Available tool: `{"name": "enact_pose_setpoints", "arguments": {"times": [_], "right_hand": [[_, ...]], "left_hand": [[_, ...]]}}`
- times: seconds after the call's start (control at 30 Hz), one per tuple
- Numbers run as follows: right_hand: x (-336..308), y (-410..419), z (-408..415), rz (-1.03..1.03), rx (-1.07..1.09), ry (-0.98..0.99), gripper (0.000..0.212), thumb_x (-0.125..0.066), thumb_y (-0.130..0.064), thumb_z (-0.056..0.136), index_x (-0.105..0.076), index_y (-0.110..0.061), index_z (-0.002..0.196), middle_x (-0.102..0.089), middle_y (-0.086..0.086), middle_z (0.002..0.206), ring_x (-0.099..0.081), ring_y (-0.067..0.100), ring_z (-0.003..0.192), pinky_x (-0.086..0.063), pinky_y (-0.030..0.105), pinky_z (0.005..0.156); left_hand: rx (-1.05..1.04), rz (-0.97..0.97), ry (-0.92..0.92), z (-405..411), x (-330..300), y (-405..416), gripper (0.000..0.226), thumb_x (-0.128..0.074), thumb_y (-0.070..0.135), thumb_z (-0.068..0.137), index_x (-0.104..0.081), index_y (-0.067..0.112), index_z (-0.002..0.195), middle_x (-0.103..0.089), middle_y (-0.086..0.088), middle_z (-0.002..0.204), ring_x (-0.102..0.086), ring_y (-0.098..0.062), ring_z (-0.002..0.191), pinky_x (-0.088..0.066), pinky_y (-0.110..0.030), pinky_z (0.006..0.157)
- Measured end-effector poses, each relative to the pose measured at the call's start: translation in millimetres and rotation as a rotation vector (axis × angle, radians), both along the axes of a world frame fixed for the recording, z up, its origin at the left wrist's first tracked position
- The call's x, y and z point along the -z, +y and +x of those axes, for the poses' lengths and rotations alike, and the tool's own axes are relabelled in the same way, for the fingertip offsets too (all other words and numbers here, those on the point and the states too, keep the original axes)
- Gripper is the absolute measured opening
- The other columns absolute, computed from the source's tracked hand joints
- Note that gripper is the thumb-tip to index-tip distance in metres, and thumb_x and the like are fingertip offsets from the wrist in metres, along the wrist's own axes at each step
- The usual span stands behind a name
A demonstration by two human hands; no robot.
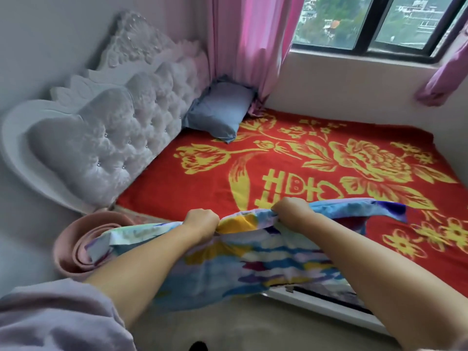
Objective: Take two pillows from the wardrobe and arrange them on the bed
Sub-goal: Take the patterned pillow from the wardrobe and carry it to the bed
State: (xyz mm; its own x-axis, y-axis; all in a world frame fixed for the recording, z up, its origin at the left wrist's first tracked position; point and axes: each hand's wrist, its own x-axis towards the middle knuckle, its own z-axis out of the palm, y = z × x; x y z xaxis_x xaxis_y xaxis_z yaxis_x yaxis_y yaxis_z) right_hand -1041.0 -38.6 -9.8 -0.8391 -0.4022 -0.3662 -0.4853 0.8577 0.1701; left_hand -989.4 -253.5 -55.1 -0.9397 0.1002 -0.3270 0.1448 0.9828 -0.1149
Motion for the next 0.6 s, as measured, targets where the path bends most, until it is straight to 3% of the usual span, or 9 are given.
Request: {"name": "enact_pose_setpoints", "arguments": {"times": [0.13,0.3,0.47,0.6], "right_hand": [[-6,-42,-70,-0.03,-0.017,0.026,0.025,-0.047,-0.018,0.088,-0.064,-0.012,0.106,-0.066,0.008,0.112,-0.063,0.031,0.101,-0.049,0.034,0.08],[-7,-78,-150,-0.05,-0.036,0.047,0.024,-0.045,-0.014,0.089,-0.064,-0.012,0.102,-0.066,0.009,0.11,-0.063,0.03,0.098,-0.041,0.03,0.07],[-6,-105,-250,-0.03,-0.082,0.078,0.025,-0.045,-0.012,0.091,-0.064,-0.011,0.106,-0.064,0.009,0.114,-0.062,0.031,0.102,-0.044,0.033,0.074],[-11,-127,-327,0.029,-0.164,0.09,0.026,-0.043,-0.008,0.092,-0.062,-0.009,0.109,-0.064,0.01,0.115,-0.061,0.031,0.1,-0.041,0.034,0.07]], "left_hand": [[-0.005,-0.004,0.023,-68,-17,-46,0.022,-0.053,0.021,0.087,-0.067,0.015,0.102,-0.067,-0.01,0.116,-0.062,-0.034,0.109,-0.049,-0.036,0.081],[-0.007,-0.045,0.043,-146,-23,-84,0.023,-0.051,0.011,0.084,-0.067,0.015,0.1,-0.068,-0.009,0.113,-0.063,-0.033,0.106,-0.049,-0.035,0.078],[-0.079,-0.008,0.054,-235,-12,-108,0.02,-0.051,0.015,0.087,-0.067,0.015,0.099,-0.068,-0.009,0.11,-0.064,-0.032,0.103,-0.047,-0.035,0.074],[-0.167,0.059,0.06,-293,-6,-122,0.025,-0.052,0.023,0.088,-0.067,0.015,0.106,-0.066,-0.013,0.116,-0.061,-0.035,0.108,-0.049,-0.036,0.082]]}}
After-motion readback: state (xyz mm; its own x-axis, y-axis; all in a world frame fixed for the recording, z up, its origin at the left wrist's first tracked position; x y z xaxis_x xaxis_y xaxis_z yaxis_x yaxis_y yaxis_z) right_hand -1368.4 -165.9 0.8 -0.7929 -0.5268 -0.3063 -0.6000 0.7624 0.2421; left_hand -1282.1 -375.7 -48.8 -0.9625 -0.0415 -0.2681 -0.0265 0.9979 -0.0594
